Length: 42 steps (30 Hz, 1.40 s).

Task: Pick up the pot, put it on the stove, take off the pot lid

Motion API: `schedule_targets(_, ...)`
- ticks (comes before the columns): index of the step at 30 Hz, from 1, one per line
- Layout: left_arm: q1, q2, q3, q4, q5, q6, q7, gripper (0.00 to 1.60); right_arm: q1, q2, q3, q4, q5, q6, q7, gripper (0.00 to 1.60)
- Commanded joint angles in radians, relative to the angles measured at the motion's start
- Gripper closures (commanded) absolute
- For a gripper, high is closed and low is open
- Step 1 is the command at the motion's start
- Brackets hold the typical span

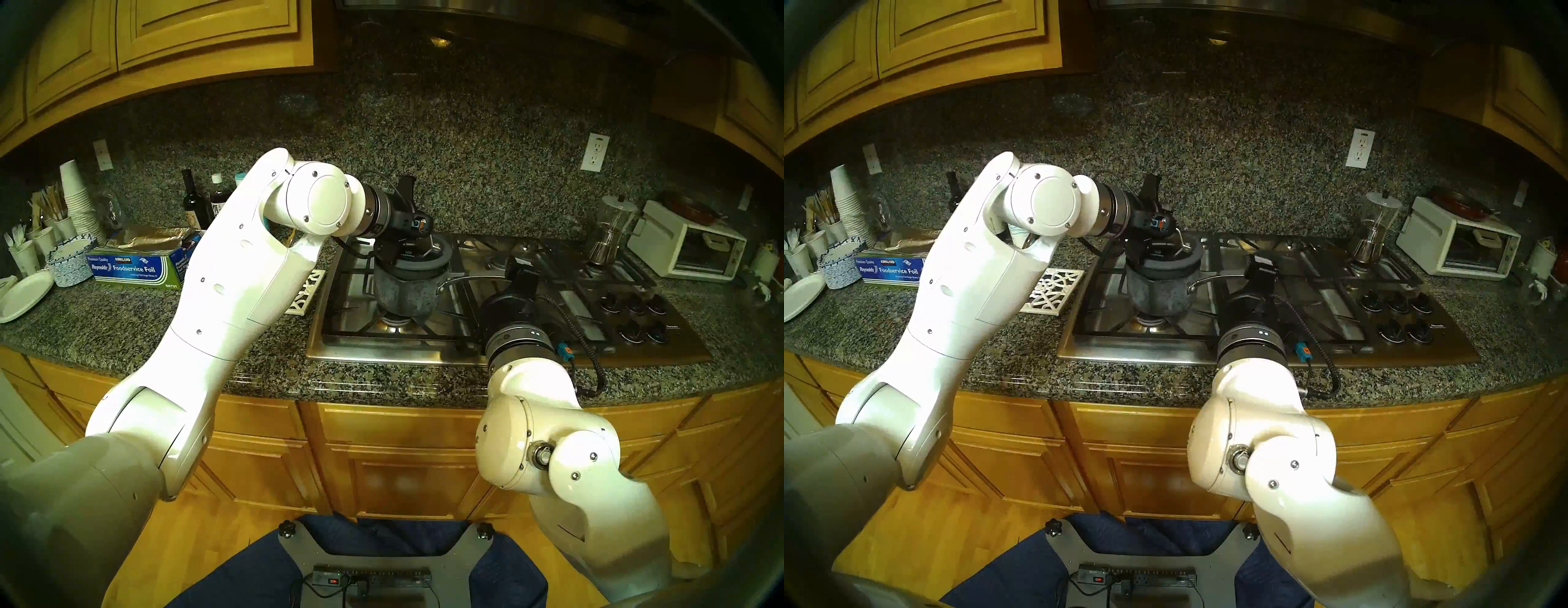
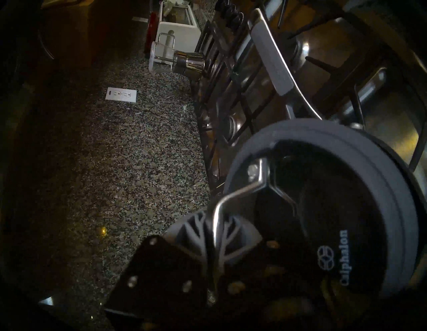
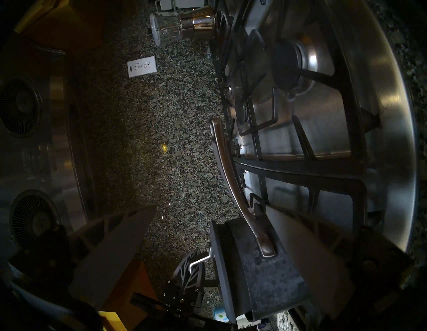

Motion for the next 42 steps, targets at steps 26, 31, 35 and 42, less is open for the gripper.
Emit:
schedule_targets(26, -0.135, -0.041, -0.093, -0.016, -0.014, 0.028, -0.013, 1.60, 0.019, -0.001, 0.004, -0.027, -0.014, 0.002, 0.014, 0.00)
schedule_targets(31, -0.157, -0.043, -0.101, -0.001, -0.016, 0.026, -0.021, 1.60, 0.019, -0.001, 0.004, -0.027, -0.014, 0.002, 0.014, 0.00)
schedule_targets(35, -0.172, -0.040, -0.107, 0.022, -0.016, 0.019, -0.024, 1.60, 0.018, 0.000, 0.004, -0.027, -0.015, 0.002, 0.014, 0.00)
schedule_targets(42, -0.195, -0.027, -0.122, 0.067, -0.012, -0.003, -0.024, 1.60, 0.018, 0.000, 0.004, -0.027, -0.015, 0.002, 0.014, 0.00)
